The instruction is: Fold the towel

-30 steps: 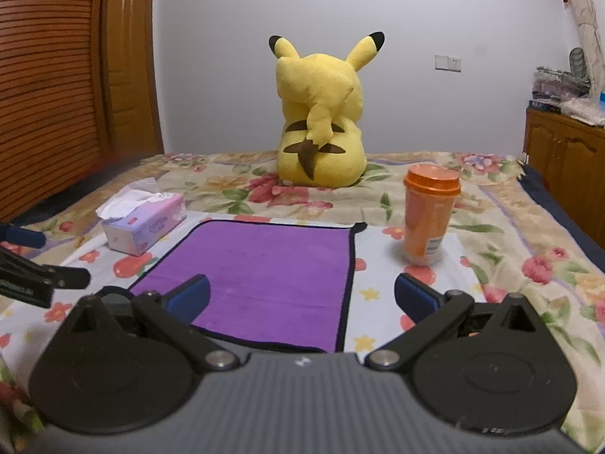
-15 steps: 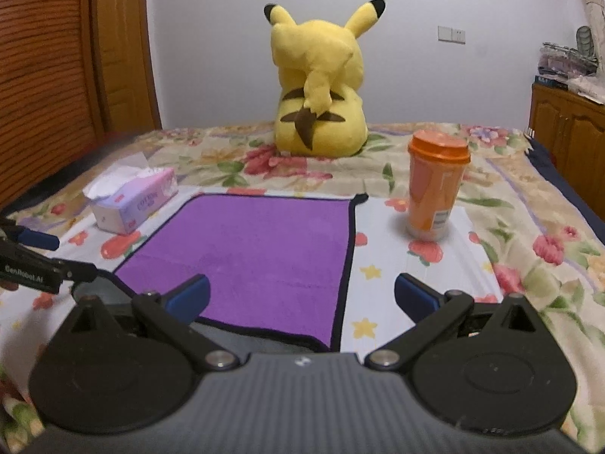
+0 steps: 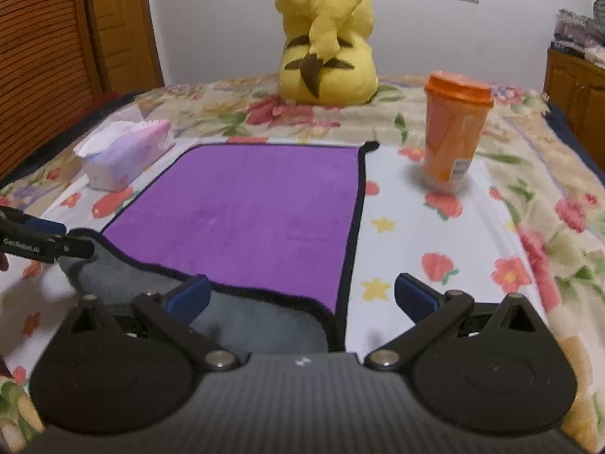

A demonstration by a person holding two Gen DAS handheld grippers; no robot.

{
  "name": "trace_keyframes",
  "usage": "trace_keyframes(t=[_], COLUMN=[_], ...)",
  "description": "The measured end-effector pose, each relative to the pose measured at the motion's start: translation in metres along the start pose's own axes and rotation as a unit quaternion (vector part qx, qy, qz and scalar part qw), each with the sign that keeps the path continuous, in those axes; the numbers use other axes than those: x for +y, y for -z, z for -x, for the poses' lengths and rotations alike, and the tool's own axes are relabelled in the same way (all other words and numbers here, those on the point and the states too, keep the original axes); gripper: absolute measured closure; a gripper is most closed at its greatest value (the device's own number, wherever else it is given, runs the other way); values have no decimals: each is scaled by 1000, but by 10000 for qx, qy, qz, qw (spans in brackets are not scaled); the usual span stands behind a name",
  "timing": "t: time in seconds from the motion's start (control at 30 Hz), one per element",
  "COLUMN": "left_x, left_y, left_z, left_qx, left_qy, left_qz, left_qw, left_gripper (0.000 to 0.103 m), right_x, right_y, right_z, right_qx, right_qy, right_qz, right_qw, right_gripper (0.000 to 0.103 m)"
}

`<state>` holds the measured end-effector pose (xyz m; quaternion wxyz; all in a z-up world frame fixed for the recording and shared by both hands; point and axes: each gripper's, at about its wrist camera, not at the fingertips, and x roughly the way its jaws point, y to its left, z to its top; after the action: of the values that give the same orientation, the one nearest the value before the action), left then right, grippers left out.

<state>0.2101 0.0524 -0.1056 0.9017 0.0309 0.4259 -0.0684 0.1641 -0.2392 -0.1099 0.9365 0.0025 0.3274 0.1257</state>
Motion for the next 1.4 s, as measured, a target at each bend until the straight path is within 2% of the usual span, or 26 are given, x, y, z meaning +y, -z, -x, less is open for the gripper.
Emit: trace_keyframes(t=[0.23,0.43,0.47,0.5,0.53,0.77,1.07,1.2,1.23,1.4], left_x=[-1,-2,-3,-3,-3,-3,-1,-1,-1,-6], left_y=[5,9,10,10,10,11,9,7,6,6], left_z=[-4,-8,-8,-8,-8,-6,-2,2,3,7], left_qx=[109,246,250,248,247,243,187,101,96,52], left_qy=[154,264,255,245,235,207,128,130,170,263], left_qz=[20,72,63,56,56,60,105,110,108,1], left_qw=[9998,9993,9993,9994,9994,9995,9997,9998,9998,9996], left_gripper=[38,41,41,41,42,46,62,74,81,86], right_x=[-5,-6,-5,-5,-5,-8,-11,-11,-11,-13], right_y=[5,8,8,8,8,7,5,4,4,4], right_z=[-9,-12,-12,-12,-12,-15,-13,-13,-13,-13], right_qx=[312,439,442,455,486,606,646,676,686,768], right_qy=[-153,-340,-362,-394,-429,-578,-693,-710,-701,-650], right_qz=[-171,-249,-248,-250,-262,-366,-438,-392,-377,-277], right_qw=[9992,9981,9981,9979,9976,9958,9945,9944,9945,9945], right_gripper=[0,1,3,12,16,28,54,67,69,76])
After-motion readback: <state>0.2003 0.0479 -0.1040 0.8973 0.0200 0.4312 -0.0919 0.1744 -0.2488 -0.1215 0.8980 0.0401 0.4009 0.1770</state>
